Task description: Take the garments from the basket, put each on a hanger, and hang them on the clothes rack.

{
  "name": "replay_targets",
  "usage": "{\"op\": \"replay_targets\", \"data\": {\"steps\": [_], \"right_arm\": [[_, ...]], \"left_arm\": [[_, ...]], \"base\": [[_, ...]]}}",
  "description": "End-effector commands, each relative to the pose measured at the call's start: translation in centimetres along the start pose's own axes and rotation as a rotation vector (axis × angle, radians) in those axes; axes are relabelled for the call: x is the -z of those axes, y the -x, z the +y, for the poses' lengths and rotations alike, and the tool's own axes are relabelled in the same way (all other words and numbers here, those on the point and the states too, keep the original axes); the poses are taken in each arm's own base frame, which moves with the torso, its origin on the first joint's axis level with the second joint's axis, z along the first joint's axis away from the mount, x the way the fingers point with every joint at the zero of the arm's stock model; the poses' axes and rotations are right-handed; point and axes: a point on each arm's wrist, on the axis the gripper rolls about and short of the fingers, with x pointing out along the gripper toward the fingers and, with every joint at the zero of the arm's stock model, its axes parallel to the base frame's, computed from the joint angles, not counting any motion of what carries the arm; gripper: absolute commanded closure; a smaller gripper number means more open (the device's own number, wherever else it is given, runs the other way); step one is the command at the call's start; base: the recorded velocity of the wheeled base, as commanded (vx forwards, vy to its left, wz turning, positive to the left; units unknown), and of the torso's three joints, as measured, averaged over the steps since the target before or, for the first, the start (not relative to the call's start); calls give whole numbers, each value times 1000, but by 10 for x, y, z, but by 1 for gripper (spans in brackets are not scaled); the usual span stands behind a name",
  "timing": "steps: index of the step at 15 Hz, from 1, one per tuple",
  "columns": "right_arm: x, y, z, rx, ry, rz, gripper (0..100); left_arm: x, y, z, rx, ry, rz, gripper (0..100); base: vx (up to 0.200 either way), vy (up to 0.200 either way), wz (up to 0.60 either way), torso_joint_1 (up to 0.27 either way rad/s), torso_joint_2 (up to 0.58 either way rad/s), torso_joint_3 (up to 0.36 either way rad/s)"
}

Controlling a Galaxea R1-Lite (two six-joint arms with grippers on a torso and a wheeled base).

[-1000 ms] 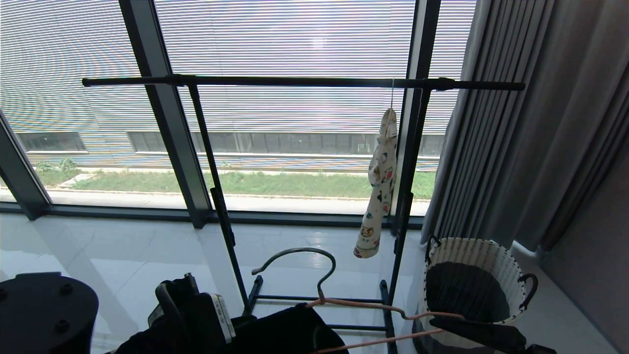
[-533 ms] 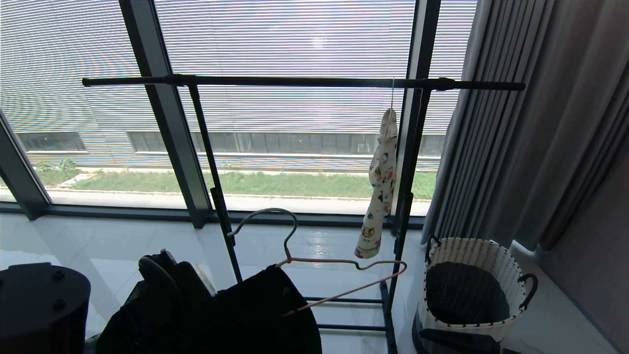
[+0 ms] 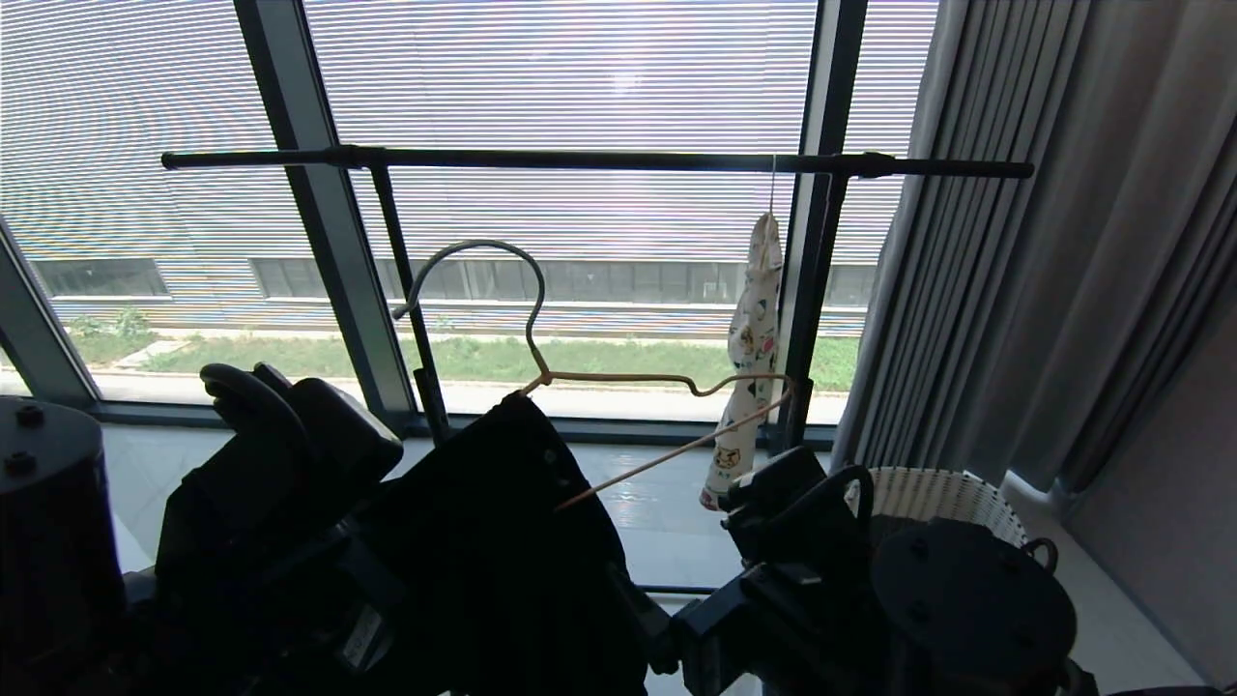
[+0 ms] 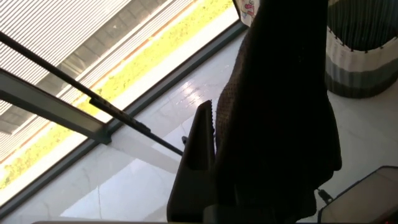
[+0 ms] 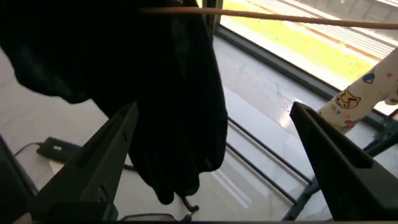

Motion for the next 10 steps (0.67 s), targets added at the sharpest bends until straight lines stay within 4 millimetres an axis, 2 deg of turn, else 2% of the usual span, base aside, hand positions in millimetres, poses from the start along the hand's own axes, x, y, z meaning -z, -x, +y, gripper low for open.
{"op": "replay_targets", "data": {"steps": [1, 5, 8, 10], "right_arm": [[13, -39, 5, 67, -12, 12, 0], [2, -62, -9, 148, -39, -41, 0], [5, -63, -6, 152, -23, -33, 0], [7, -58, 5, 120, 8, -29, 0]], "left_arm": [[-4, 0, 1, -4, 3, -13, 100], [-6, 1, 0, 6, 0, -25, 100], [-6, 1, -1, 8, -3, -25, 100], [-5, 0, 0, 6, -1, -19, 100]], "base": [[0, 0, 0, 0, 0, 0], [0, 0, 0, 0, 0, 0], [0, 0, 0, 0, 0, 0], [0, 0, 0, 0, 0, 0]]}}
